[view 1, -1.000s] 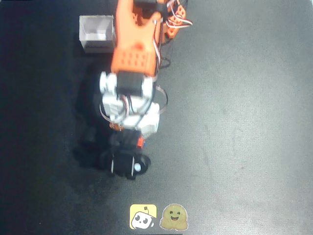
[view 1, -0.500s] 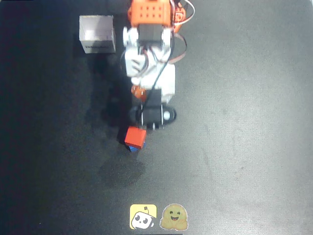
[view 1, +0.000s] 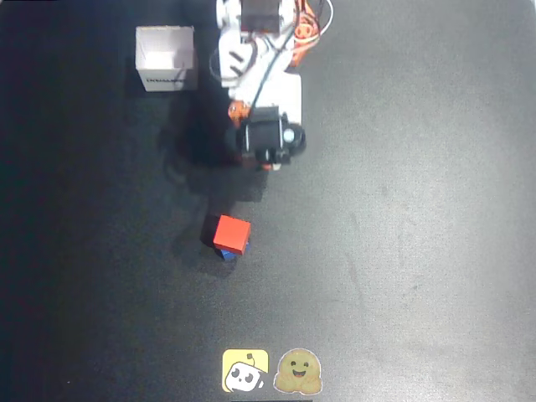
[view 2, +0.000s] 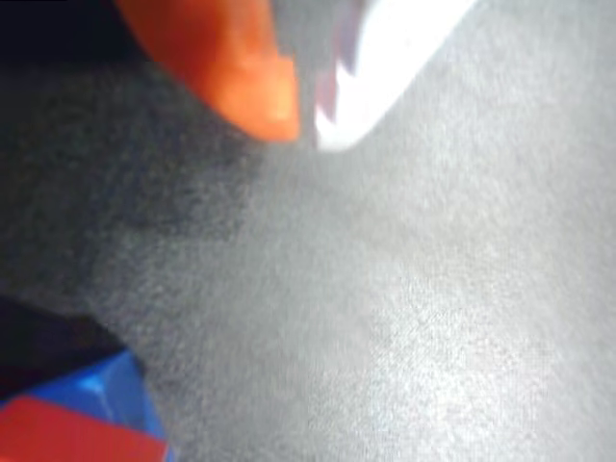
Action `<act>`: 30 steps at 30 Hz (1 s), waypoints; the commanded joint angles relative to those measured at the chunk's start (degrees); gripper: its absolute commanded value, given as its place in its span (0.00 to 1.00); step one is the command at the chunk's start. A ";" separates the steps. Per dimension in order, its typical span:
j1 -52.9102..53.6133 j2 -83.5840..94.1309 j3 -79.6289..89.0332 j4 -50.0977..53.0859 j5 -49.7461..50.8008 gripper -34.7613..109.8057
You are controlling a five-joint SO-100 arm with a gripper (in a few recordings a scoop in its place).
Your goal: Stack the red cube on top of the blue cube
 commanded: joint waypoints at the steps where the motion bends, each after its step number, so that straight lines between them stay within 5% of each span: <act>1: -0.18 11.69 5.10 1.58 -0.09 0.24; 15: 0.44 22.94 10.90 22.24 -0.09 0.24; 30: -0.18 22.94 10.99 22.24 -0.35 0.24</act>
